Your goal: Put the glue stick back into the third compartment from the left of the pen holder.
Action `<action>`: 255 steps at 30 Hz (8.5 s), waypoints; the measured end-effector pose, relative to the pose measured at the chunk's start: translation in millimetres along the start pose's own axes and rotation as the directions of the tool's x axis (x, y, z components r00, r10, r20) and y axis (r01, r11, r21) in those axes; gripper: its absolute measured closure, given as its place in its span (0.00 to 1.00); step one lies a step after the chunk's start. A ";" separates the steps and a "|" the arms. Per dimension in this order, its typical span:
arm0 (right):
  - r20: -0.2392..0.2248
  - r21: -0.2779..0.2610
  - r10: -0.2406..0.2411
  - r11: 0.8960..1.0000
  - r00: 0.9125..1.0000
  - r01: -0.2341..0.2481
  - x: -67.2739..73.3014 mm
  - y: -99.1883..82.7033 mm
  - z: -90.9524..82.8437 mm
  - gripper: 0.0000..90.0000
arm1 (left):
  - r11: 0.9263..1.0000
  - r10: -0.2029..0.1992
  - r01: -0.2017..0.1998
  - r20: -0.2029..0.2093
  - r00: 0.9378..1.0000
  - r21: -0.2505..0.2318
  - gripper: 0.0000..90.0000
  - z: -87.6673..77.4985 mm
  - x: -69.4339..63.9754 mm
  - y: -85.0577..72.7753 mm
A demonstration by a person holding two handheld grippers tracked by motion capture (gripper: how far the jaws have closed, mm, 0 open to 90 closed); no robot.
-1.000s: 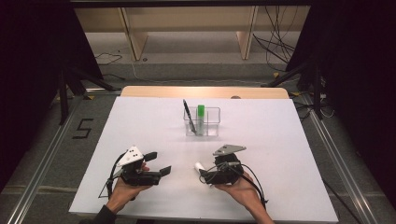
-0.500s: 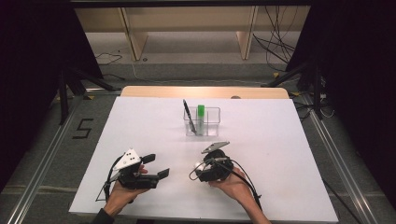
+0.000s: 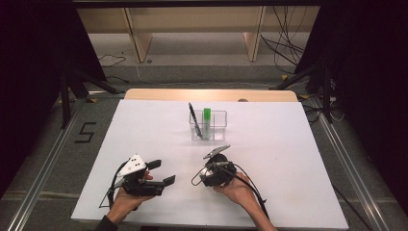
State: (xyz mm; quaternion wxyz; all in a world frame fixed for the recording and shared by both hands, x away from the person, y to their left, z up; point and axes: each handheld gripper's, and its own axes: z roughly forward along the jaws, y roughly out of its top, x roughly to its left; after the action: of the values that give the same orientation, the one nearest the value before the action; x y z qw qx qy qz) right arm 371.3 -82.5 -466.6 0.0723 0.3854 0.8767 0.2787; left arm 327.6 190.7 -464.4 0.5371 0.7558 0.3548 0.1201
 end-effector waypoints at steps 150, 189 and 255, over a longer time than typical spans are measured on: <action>0.052 -0.496 0.187 0.857 0.981 -0.137 -105.4 86.6 -67.1 0.75 | 0.997 -0.045 0.046 0.018 0.999 -0.070 0.17 -4.8 5.3 1.3; 0.108 -0.503 0.263 0.846 0.959 -0.175 -122.6 113.3 -37.2 0.75 | 0.996 -0.043 0.044 0.020 0.999 -0.072 0.17 -4.7 4.8 1.4; 0.000 -0.504 0.260 0.834 0.966 -0.225 -106.0 82.9 -74.7 0.18 | 0.997 -0.044 0.046 0.022 0.999 -0.069 0.17 -3.8 5.5 0.8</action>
State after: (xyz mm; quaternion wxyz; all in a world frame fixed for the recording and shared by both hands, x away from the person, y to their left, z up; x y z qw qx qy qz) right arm 471.8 -145.3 -368.5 0.1633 0.4706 0.7157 0.4895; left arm 329.8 197.0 -463.3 0.5694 0.7296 0.3617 0.1125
